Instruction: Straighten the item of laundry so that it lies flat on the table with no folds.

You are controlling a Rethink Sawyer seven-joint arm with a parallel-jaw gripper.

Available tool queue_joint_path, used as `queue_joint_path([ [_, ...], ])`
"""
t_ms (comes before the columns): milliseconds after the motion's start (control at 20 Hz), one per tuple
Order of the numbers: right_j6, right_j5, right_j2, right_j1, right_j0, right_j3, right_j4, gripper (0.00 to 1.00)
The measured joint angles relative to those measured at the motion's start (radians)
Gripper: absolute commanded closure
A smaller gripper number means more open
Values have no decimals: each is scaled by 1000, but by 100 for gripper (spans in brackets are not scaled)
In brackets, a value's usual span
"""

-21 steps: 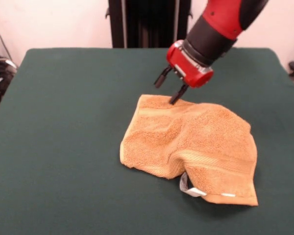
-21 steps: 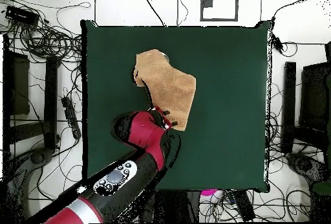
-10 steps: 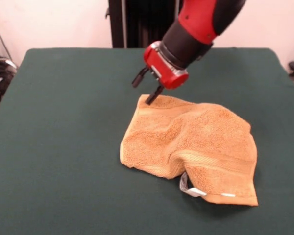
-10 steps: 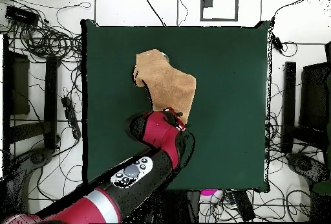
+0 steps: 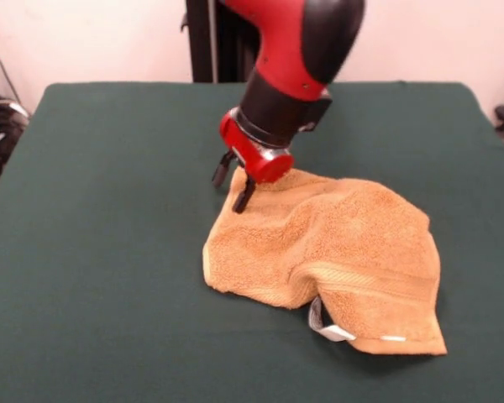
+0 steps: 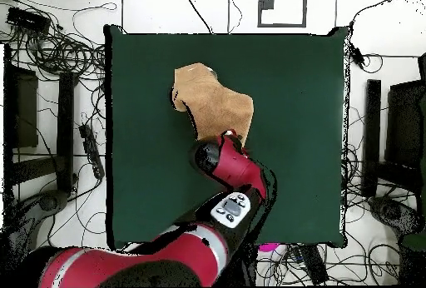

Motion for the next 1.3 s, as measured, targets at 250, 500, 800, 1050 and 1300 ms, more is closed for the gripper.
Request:
queue_joint_path([
  [250, 0, 0, 79, -56, -76, 31, -14, 0],
  [500, 0, 13, 84, -63, -61, 36, -14, 0],
  [800, 0, 241, 37, -62, 32, 21, -40, 0],
  [1050, 0, 531, -38, -51, 115, -18, -114, 0],
  [1300, 0, 674, -109, -3, 155, -79, -153, 0],
])
